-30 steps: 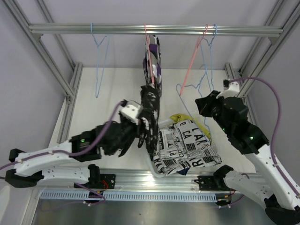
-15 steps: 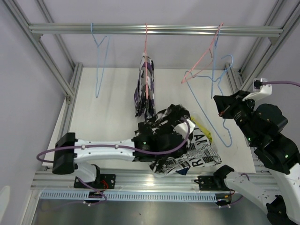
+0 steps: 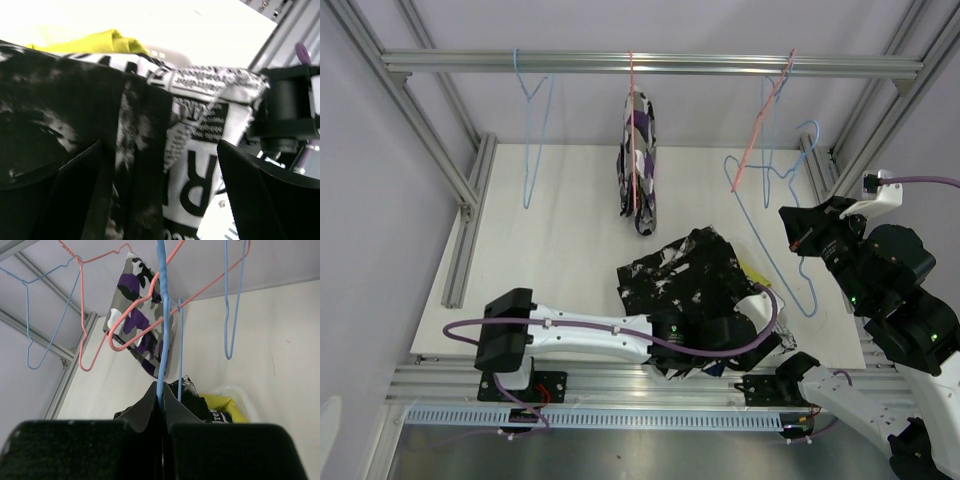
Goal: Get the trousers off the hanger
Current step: Place the trousers in the bin.
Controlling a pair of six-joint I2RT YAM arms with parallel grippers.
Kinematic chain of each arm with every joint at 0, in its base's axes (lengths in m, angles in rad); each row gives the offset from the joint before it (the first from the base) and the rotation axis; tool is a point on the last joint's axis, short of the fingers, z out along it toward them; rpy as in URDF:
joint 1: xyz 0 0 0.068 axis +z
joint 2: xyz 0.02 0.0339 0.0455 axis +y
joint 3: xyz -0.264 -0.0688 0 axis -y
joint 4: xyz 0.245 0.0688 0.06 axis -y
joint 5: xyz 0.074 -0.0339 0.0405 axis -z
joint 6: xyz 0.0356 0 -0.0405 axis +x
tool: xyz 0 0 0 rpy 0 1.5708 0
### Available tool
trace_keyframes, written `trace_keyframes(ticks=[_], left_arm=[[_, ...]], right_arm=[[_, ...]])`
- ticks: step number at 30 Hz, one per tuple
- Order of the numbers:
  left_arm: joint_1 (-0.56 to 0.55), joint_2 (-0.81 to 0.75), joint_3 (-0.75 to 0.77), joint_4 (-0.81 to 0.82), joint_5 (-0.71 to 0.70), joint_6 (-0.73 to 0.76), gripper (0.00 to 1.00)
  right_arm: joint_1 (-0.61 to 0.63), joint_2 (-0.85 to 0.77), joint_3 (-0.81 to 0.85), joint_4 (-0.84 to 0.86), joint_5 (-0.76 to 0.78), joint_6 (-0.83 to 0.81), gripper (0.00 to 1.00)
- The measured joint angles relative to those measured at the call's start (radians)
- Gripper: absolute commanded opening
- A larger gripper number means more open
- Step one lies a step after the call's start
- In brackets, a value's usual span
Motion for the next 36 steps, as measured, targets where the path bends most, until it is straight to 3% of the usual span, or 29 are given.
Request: trace_keyframes(ticks=[6,12,19,24,31,36], left_arm=[[-0.037,-0.060,-0.028,-0.056,-0.023,-0.008,1.00],[-0.069,-0.272,-0.088,-0.117,-0.079,-0.008,0.99],[-0.047,-0.489,-0.231,-0.067,-0.183,-0.004,0.99],[0.020,-0.432,-0.315,0.010,-0.191,-0.001,0.99],[0.161,-0.241,-0.371,0.157,-0.128,-0.037,0.99],[0.192,-0.098,-0.372,0.263,-0.098,-0.096,1.00]], right_arm=[[0.000,-0.001,0.000,0.000,0.001,0.000,0.00],[0.000,-0.002,-0.003,0.002,0.000,0.000,0.00],[0.000,-0.020,-0.012,0.002,-0.002,0.001,0.00],[0.000,-0.041,-0.025,0.002,-0.002,0.000,0.00],[0.000,-0.060,-0.049,-0.001,0.001,-0.004,0.00],[0.000,-0.077,-0.058,-0.026,0.011,-0.021,0.00]])
